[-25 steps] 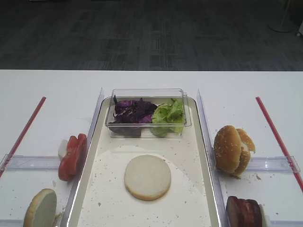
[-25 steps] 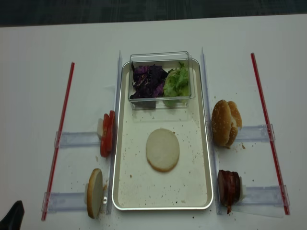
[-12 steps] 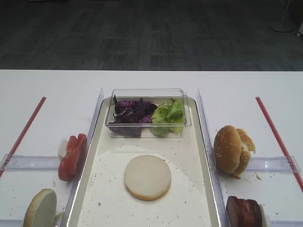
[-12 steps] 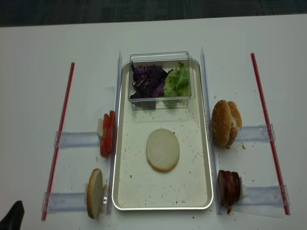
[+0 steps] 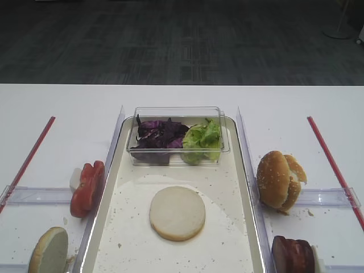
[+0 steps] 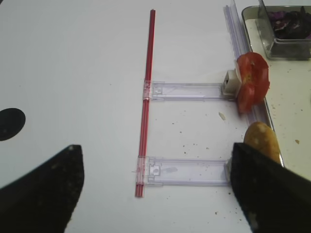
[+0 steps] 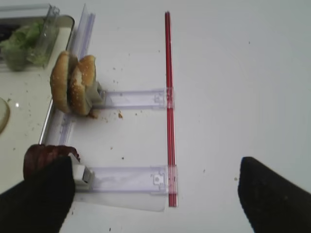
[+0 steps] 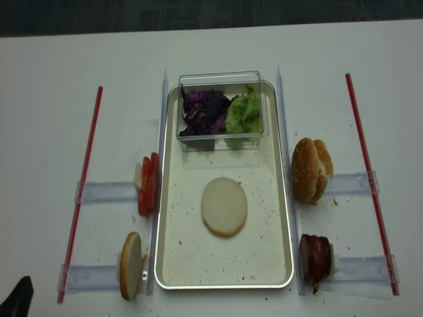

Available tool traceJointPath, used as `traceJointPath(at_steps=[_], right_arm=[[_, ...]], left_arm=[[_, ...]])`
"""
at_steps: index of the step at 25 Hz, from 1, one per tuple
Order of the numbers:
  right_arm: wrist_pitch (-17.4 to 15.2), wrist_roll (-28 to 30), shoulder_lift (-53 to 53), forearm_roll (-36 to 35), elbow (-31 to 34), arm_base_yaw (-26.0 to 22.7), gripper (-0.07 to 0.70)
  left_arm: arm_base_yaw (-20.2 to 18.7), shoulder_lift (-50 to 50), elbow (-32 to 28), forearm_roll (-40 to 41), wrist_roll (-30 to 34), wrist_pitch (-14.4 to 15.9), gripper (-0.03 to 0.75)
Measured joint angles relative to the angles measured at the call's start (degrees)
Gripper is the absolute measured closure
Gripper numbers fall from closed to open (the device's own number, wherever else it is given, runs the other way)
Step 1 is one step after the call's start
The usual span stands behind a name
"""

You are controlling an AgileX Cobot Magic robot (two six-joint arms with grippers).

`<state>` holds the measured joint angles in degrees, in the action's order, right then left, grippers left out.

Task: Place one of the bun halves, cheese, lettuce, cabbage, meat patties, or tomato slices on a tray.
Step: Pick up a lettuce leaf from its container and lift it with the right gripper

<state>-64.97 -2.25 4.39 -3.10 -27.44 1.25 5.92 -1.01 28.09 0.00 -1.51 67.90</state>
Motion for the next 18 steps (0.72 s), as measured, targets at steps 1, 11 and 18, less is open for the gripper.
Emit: traceJointPath(at_steps=[1,11,18], right_arm=[[-0.05,-0.02,2.07,0.0,0.0,0.0,-0.06],[0.29,0.02,30.93,0.0,-0.11,0.0,-0.06],[1.69,0.02,46.26,0.0,-0.19,0.0,-0.06]], left_arm=[[0.0,0.0,0.0,0.0,0.0,0.0,0.15],[0.0,0.0,0.0,0.0,0.0,0.0,0.15],[0.0,0.0,0.0,0.0,0.0,0.0,0.15]])
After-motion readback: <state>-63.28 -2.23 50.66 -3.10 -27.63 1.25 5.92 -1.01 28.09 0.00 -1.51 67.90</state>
